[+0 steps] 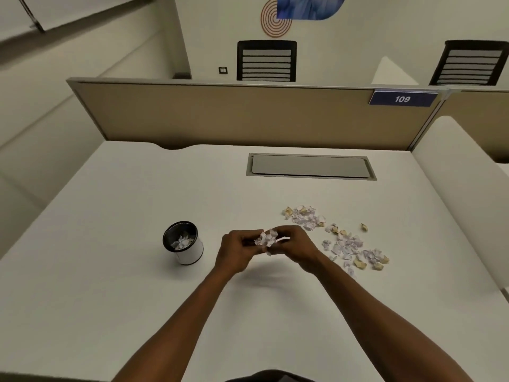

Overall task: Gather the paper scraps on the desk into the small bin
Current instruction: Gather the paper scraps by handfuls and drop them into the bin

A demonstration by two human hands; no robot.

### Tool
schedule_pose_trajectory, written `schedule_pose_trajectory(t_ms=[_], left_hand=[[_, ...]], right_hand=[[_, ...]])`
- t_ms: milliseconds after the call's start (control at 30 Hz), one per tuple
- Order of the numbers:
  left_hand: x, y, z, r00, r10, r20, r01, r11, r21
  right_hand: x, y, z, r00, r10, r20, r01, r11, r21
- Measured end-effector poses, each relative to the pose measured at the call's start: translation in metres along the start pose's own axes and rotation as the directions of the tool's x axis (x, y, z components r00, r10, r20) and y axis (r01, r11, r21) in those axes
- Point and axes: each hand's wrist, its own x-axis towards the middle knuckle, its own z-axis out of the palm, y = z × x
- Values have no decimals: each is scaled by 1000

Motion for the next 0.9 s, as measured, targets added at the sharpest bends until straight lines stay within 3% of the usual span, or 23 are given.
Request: schedule_pose_trajectory(t_ms=[233,500,667,767,900], left_hand=[[-2,15,-67,984,43,-173,-58,995,-80],[-20,-1,-145,941,5,-339,27,996,88],[-27,-25,-167,913,-78,-401,155,974,164],[-27,-37,-168,905,-95,-414,205,951,231],[-29,-48,-166,903,-104,-416,214,950,226]], right_hand=[[37,-58,40,990,-92,105,86,994,63],[65,-93,120,983,-75,166,78,997,-12],[79,-95,159,988,-57,146,97,953,-287],[84,-93,172,973,-163,164,224,843,-488],[87,-89,177,934,-234,269,353,718,-600]])
